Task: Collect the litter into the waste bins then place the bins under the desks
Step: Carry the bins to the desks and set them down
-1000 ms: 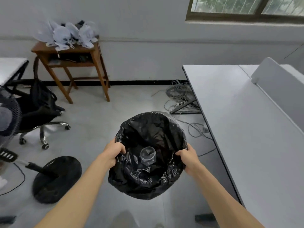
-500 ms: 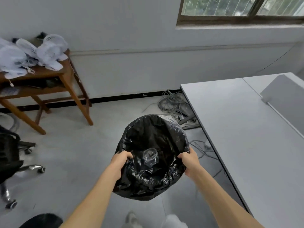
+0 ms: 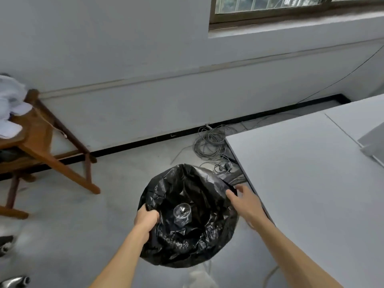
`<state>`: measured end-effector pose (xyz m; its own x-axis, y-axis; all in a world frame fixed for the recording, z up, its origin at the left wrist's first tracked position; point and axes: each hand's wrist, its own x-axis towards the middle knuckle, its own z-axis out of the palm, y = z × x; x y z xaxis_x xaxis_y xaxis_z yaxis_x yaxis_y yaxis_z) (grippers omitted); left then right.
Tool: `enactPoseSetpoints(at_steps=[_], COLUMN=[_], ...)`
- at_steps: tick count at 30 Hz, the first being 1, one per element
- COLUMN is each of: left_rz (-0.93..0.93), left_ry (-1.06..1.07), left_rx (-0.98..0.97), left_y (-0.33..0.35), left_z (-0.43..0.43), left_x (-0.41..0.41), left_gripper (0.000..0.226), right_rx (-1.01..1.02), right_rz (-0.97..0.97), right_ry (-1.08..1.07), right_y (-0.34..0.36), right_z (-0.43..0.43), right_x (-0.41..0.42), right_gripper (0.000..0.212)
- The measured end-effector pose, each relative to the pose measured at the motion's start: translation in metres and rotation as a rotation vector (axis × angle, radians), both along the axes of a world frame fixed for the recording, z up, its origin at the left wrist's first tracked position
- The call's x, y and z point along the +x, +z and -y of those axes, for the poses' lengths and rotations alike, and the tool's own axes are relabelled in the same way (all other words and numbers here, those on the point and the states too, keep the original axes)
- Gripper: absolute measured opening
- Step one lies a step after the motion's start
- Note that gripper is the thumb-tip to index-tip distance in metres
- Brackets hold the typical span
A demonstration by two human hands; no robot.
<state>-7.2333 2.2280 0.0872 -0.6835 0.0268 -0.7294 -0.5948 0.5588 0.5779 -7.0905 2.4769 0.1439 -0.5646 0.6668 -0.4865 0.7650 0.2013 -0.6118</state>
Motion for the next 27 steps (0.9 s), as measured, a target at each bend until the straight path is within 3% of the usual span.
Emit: enactPoseSetpoints(at_steps=[9,15,19,27], left_rz=[-0.093,-0.031,0.037,0.164], left_ry=[-0.003,-0.094,-0.122,-0.085], left_rx=[-0.207,-0.227,-0.238,-0.091], left_y=[-0.108,-0.228,-0.305,-0.390], left_z=[-0.069,-0.105,-0.132,-0.178], left_x=[-0.105,-0.150,-0.167,-0.175], left_gripper=[0.052,0.048,0.047,0.056], right_rx=[0.427,0.715,0.943,1.109], right_rz=[-0.008,0.245,0.298,0.365], right_ry=[0.200,0.379,0.371,0.279], right_y=[-0.075,-0.152,-0.177,-0.199], right_z=[-0.125,-0.154,-0.159,-0.159], right_x=[-0.150,-0.189,-0.197,-0.204], right_gripper=[0.055,0.068,0.074,0.080])
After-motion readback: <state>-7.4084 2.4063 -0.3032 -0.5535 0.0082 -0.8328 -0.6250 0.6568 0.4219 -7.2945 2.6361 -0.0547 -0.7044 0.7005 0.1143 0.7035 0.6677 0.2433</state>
